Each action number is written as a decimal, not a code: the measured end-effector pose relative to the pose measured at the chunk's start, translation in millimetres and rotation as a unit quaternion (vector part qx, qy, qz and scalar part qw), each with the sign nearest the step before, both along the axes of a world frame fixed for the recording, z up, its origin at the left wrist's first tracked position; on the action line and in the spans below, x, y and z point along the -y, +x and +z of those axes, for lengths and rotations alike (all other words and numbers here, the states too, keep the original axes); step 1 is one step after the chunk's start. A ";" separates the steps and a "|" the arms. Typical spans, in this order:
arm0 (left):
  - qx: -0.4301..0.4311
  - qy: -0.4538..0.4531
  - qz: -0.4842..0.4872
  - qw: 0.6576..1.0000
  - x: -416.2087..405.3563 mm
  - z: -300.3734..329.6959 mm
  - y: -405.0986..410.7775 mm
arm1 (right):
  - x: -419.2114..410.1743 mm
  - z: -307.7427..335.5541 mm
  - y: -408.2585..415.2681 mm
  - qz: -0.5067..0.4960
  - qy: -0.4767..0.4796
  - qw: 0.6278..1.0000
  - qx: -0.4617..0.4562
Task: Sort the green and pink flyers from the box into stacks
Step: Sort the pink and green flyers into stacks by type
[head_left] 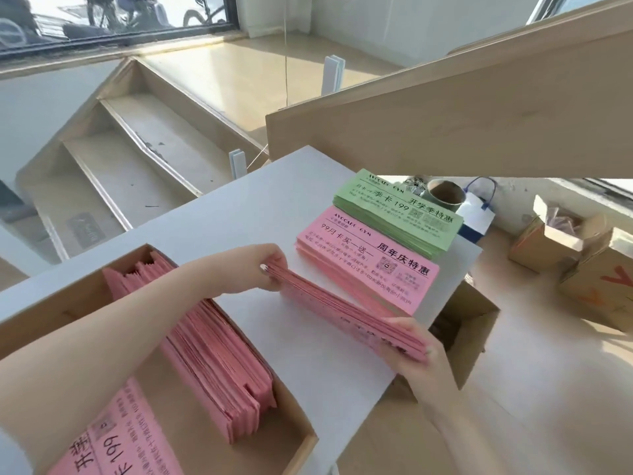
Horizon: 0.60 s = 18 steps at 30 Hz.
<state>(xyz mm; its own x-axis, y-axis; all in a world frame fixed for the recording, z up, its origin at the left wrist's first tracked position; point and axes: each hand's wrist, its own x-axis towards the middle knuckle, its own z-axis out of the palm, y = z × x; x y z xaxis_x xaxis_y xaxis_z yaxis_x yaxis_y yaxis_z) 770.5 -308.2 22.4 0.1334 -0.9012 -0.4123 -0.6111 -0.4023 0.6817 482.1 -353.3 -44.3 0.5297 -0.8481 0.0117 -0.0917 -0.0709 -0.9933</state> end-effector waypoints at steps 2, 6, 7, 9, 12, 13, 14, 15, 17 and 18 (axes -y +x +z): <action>-0.006 0.048 0.000 0.999 4.4 -2.5 0.1 | 5.6 -5.3 -1.6 0.019 0.005 1.000 -0.009; -0.035 0.081 0.019 0.996 7.4 0.1 1.3 | 13.4 -5.8 1.5 0.024 0.029 0.999 0.014; -0.046 0.083 0.019 0.995 7.0 -0.3 2.6 | 15.3 -7.9 2.0 0.013 0.043 0.999 0.023; -0.075 0.092 0.014 0.993 6.8 -1.2 4.0 | 15.9 -8.4 4.2 -0.005 0.062 0.998 0.034; -0.085 0.065 0.013 0.994 8.0 0.4 -0.3 | 12.7 -3.8 5.1 -0.018 0.050 0.998 0.037; -0.098 0.039 0.025 0.994 9.2 1.6 -1.5 | 12.8 -2.5 4.2 -0.022 0.034 0.999 0.034; -0.114 0.019 0.033 0.993 10.4 0.8 -0.4 | 13.8 -1.5 3.3 -0.024 0.017 0.999 0.031; -0.122 0.007 0.034 0.992 11.4 0.0 0.9 | 14.2 0.5 2.4 -0.020 -0.001 0.999 0.030; -0.101 0.025 0.013 0.994 11.4 -4.2 5.5 | 12.6 1.5 1.8 -0.006 -0.009 1.000 0.012; -0.074 0.047 -0.003 0.996 10.7 -6.9 6.4 | 10.6 -1.4 1.1 -0.001 0.002 1.000 -0.005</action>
